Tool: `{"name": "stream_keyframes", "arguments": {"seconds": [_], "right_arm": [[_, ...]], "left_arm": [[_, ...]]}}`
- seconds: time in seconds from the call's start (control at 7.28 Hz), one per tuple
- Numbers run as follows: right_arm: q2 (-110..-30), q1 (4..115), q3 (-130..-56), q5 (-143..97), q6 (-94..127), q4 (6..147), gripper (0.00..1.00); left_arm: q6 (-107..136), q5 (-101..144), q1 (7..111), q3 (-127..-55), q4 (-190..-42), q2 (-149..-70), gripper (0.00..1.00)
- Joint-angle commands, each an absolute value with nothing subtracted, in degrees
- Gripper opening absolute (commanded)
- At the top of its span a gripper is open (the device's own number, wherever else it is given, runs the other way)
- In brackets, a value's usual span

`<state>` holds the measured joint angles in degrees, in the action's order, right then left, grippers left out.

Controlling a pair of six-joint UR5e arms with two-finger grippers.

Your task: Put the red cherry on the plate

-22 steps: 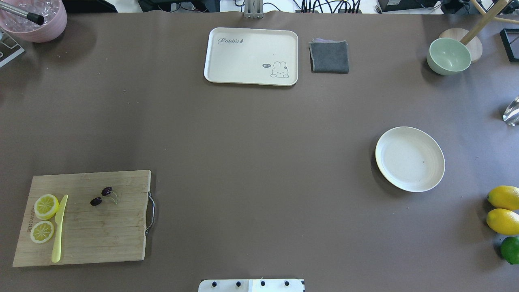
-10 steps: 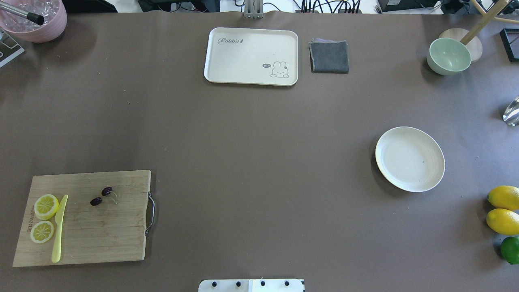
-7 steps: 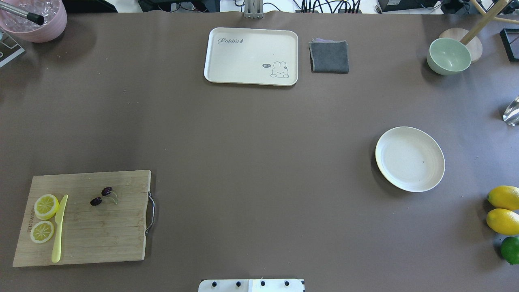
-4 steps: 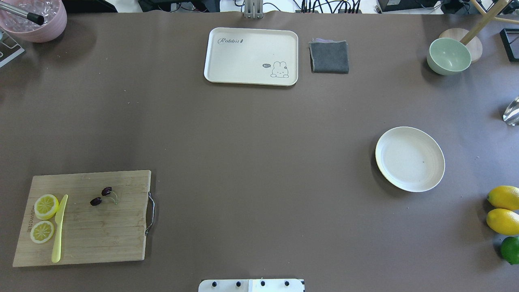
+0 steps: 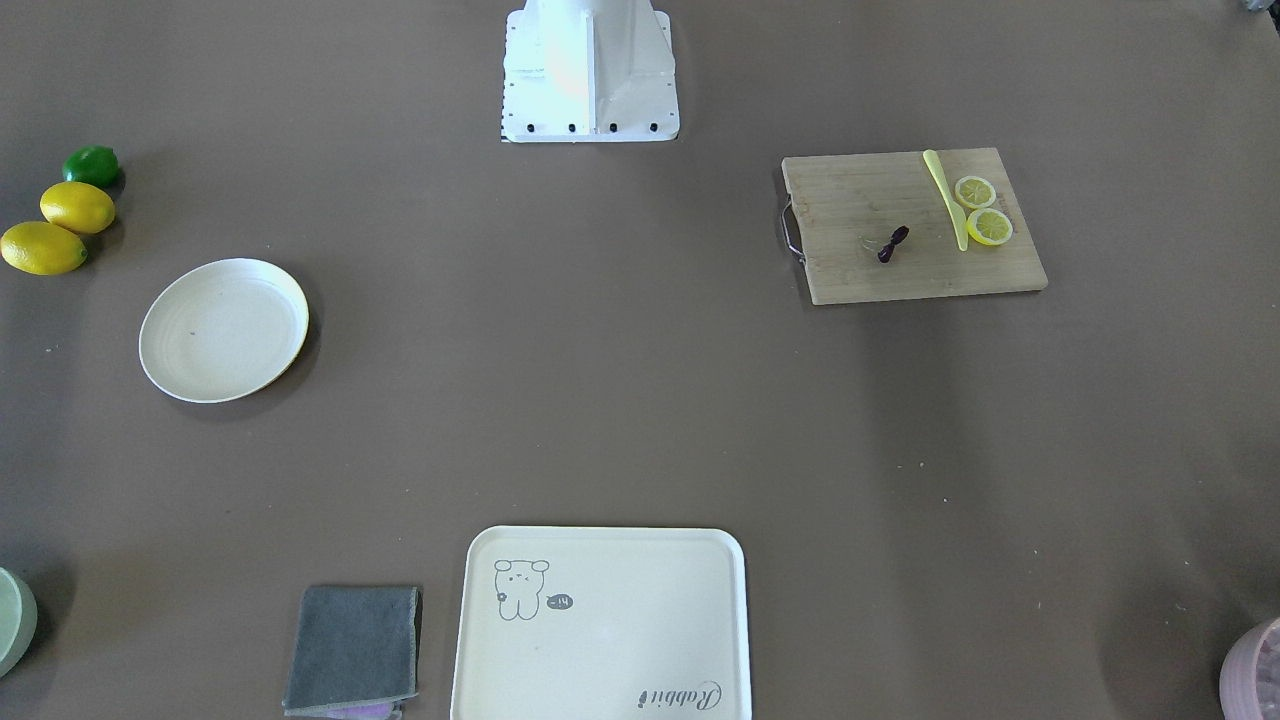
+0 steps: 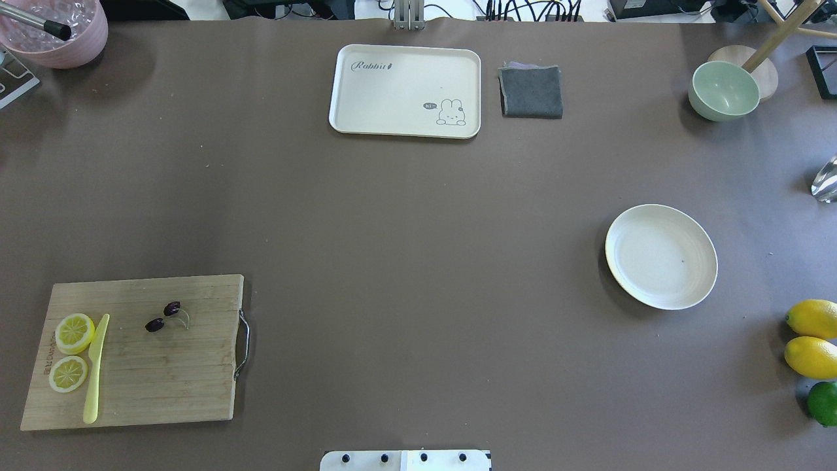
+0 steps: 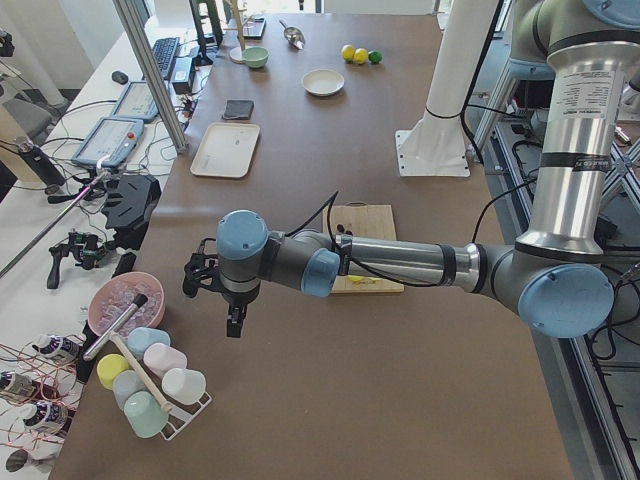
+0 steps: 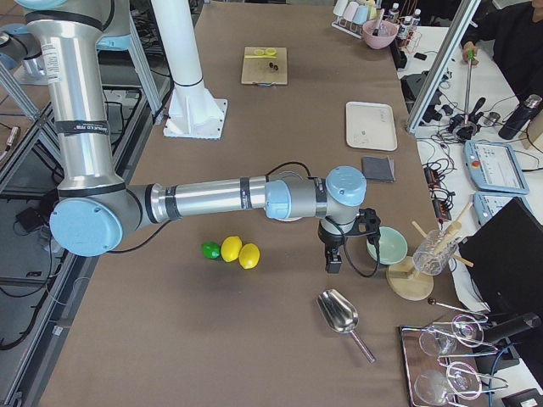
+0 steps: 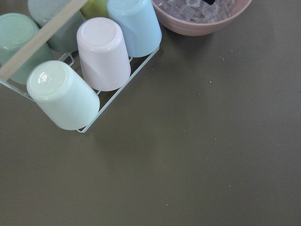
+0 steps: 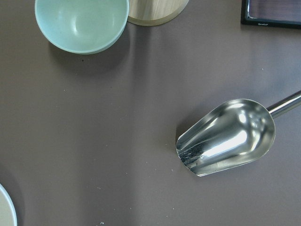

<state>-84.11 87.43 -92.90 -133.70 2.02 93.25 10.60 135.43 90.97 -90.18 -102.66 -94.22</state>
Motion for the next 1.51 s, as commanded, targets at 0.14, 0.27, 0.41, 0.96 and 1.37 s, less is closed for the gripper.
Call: {"name": "stream_keyframes", "arguments": {"seconds": [0.14, 0.27, 0.41, 0.96, 1.37], "right_arm": [[-84.2, 87.36, -92.81, -133.68, 2.02, 93.25, 1.0], [-84.2, 87.36, -92.81, -133.77, 2.02, 93.25, 1.0], [-84.2, 87.45, -92.99, -133.86, 2.02, 93.25, 1.0], [-83.14, 83.16, -97.8, -137.98, 1.93, 93.08, 1.0], [-83.49, 74.57, -102.82, -138.43, 7.25, 88.55, 0.99]], "left_arm": [[10.63, 135.44, 90.97, -90.26, -102.66, -94.13, 0.98], [10.72, 135.35, 90.97, -90.26, -102.66, -94.13, 0.98], [10.72, 135.44, 90.97, -90.44, -102.66, -94.13, 0.98], [10.9, 135.27, 87.92, -91.5, -109.11, -94.66, 0.98], [13.18, 135.09, 87.45, -89.47, -114.7, -94.82, 0.98]]}}
